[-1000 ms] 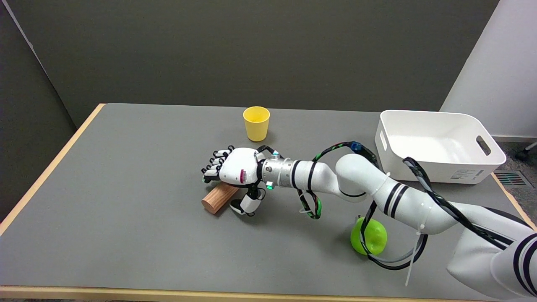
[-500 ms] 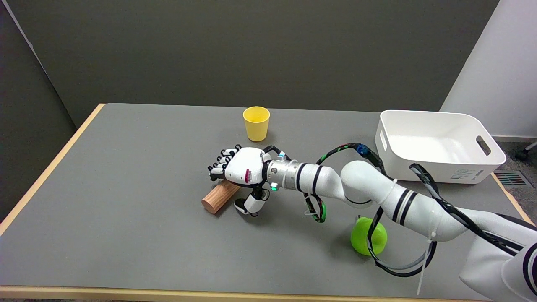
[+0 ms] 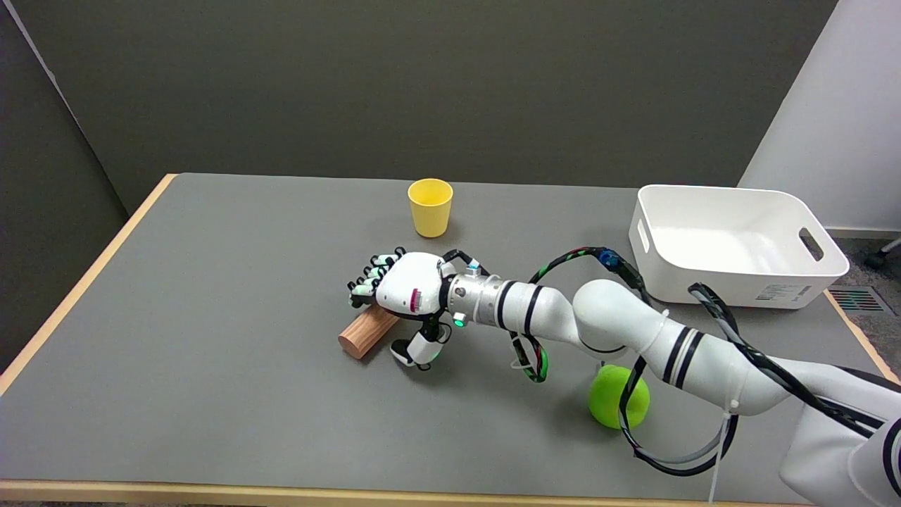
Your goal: Pick up the wooden cylinder.
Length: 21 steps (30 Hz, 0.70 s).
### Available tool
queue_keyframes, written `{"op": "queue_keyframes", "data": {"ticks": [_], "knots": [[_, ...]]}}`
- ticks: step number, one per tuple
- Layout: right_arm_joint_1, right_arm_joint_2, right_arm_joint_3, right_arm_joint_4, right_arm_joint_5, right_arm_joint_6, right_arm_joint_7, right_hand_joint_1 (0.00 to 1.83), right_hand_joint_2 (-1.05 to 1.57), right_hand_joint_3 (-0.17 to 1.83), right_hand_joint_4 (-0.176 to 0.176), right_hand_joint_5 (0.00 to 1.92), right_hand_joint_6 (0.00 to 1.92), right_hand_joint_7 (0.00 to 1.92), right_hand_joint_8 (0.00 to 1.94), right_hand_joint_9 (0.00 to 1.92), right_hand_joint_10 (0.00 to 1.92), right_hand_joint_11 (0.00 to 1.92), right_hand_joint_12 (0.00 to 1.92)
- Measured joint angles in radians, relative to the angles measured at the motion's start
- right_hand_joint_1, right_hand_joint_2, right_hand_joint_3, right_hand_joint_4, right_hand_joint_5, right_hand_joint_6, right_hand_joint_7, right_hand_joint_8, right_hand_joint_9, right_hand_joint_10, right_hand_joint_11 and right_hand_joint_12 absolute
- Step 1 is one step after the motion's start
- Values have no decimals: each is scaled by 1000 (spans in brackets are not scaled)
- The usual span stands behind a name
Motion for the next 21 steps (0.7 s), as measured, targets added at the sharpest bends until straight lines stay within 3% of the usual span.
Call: {"op": "queue_keyframes", "data": {"ticks": [21], "knots": [[-13, -27, -16, 4, -1, 7, 27, 856, 639, 1000, -103, 305, 576, 450, 498, 322, 776, 176, 1222]]}}
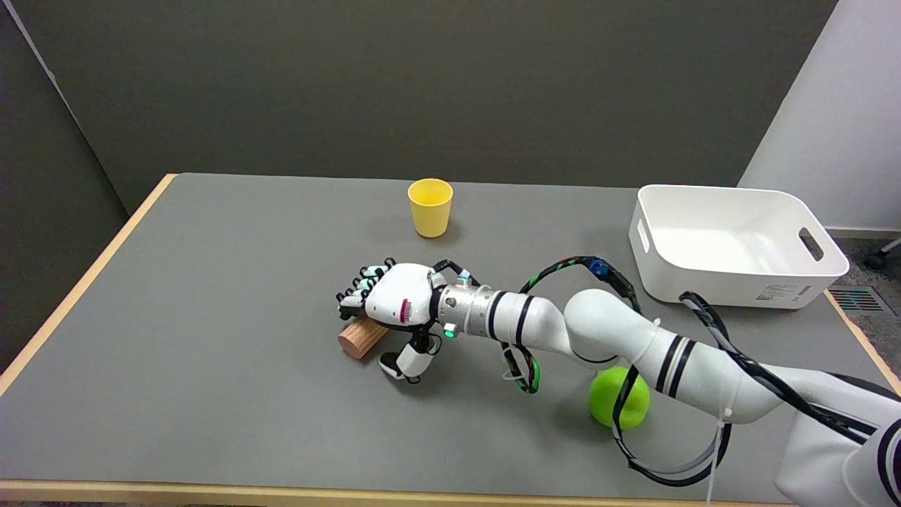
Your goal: Pick up the wooden cylinder.
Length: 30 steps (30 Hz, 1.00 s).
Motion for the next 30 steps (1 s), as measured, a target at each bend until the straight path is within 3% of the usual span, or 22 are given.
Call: {"op": "queue_keyframes", "data": {"ticks": [20, 26, 30], "knots": [[32, -34, -10, -57, 1, -51, 9, 948, 681, 998, -80, 339, 641, 474, 514, 340, 781, 186, 1209], [44, -39, -12, -69, 1, -64, 9, 941, 774, 982, -52, 379, 858, 544, 617, 384, 813, 220, 1238], [52, -41, -13, -74, 1, -70, 9, 968, 817, 930, -54, 372, 969, 576, 666, 402, 859, 243, 1266]]}}
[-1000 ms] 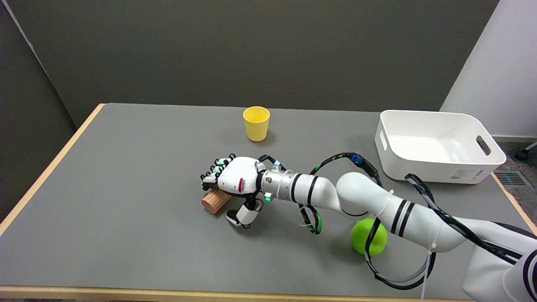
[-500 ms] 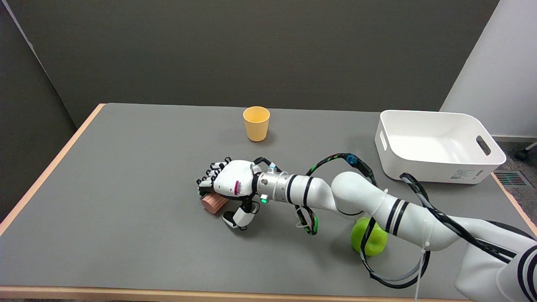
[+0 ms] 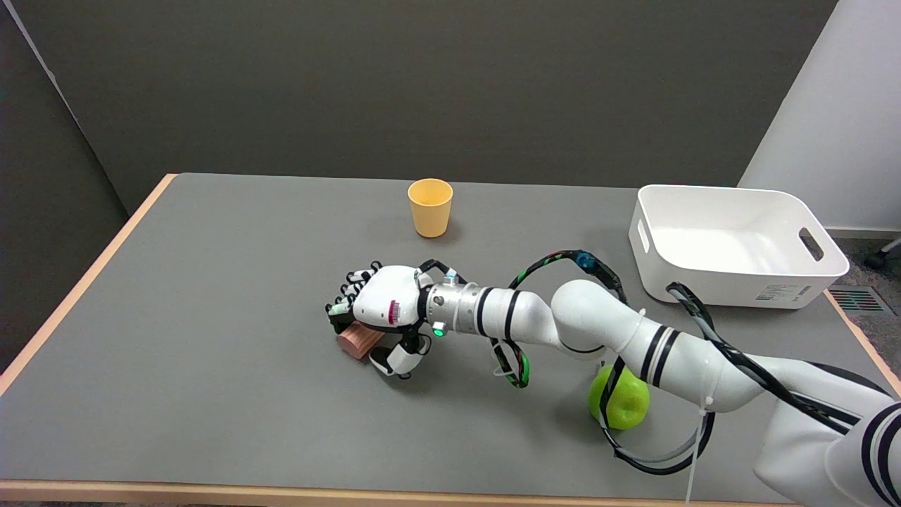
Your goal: Pick up the wooden cylinder.
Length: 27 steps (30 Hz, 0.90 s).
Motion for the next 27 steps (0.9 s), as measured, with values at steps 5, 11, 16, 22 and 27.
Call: {"op": "queue_keyframes", "data": {"ticks": [5, 11, 16, 22, 27], "knots": [[11, -2, 0, -3, 0, -4, 0, 954, 815, 955, -37, 387, 1004, 603, 706, 435, 878, 260, 1303], [24, -4, -1, -6, -1, -8, 0, 955, 819, 952, -35, 392, 1026, 607, 715, 450, 900, 269, 1314], [28, -6, -1, -9, -2, -11, 1, 958, 813, 954, -35, 392, 1021, 606, 714, 451, 901, 273, 1319], [29, -7, -2, -9, -2, -12, 0, 976, 786, 966, -35, 395, 970, 600, 704, 442, 886, 270, 1310], [21, -8, -2, -10, -2, -11, 0, 985, 777, 970, -36, 395, 951, 594, 696, 438, 880, 267, 1305]]}}
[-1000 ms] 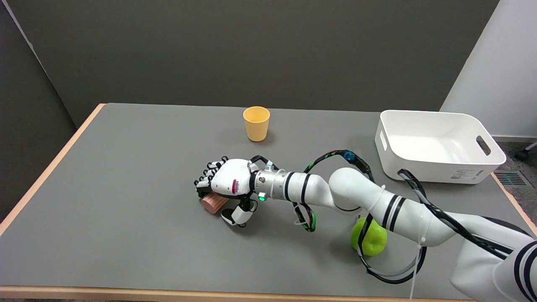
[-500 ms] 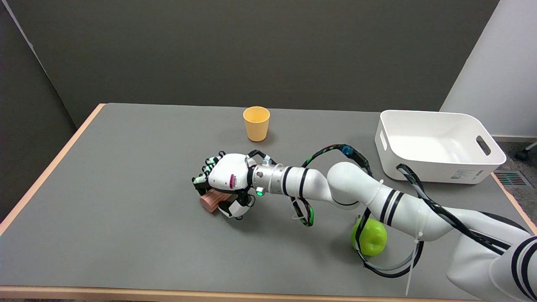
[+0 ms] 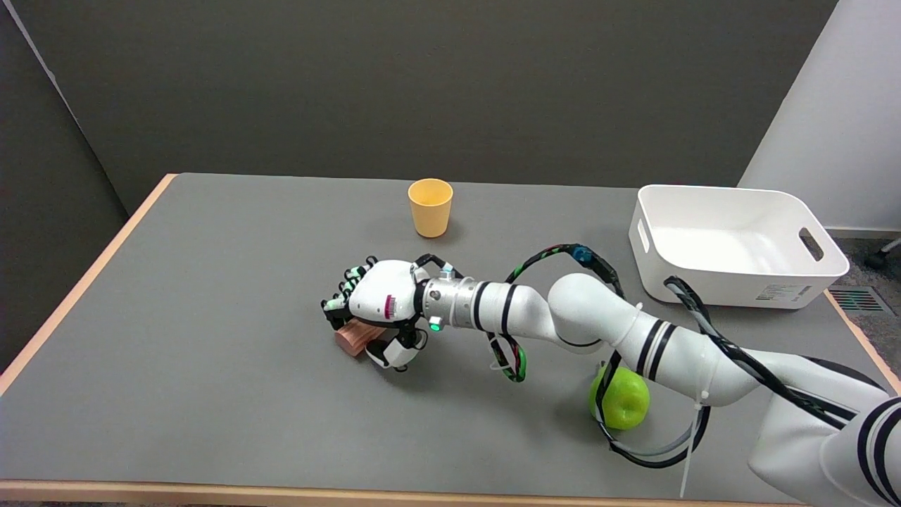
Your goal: Pick up the wooden cylinder.
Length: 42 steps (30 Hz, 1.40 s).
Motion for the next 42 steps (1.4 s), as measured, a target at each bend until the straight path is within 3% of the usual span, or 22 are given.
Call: {"op": "queue_keyframes", "data": {"ticks": [16, 24, 25, 27, 29, 31, 33, 35, 36, 40, 42], "knots": [[-31, -3, 7, 1, -3, 13, -1, 1005, 772, 970, -36, 398, 938, 593, 696, 442, 885, 270, 1308], [-38, -6, 9, 2, -4, 20, -2, 992, 845, 912, -35, 399, 1094, 650, 826, 532, 1073, 375, 1415], [-38, -6, 9, 2, -4, 21, -2, 1029, 940, 736, -63, 413, 1255, 685, 956, 555, 1100, 403, 1459], [-39, -7, 9, 3, -4, 22, -2, 1149, 1230, 183, -151, 451, 1729, 785, 1337, 613, 1159, 469, 1564], [-40, -8, 10, 3, -3, 23, -2, 1163, 1216, 193, -165, 459, 1709, 806, 1327, 646, 1181, 519, 1588], [-41, -9, 12, 4, -1, 24, -1, 1163, 1260, 93, -128, 480, 1688, 802, 1335, 728, 1170, 607, 1496], [-41, -9, 12, 4, 0, 26, -1, 1311, 1209, 130, -172, 499, 1655, 824, 1332, 654, 1479, 593, 1621], [-41, -9, 12, 4, 0, 26, -1, 1461, 1087, 237, 3, 524, 1359, 769, 1427, 717, 1446, 619, 1632], [-41, -9, 12, 4, 1, 26, -1, 1478, 1066, 260, 21, 542, 1330, 764, 1424, 732, 1440, 628, 1631], [-42, -10, 13, 4, 1, 26, -1, 1479, 1036, 315, 32, 572, 1358, 767, 1400, 748, 1461, 641, 1651], [-42, -10, 13, 4, 1, 26, -1, 1480, 1029, 339, 70, 628, 1345, 760, 1414, 742, 1492, 650, 1625]]}}
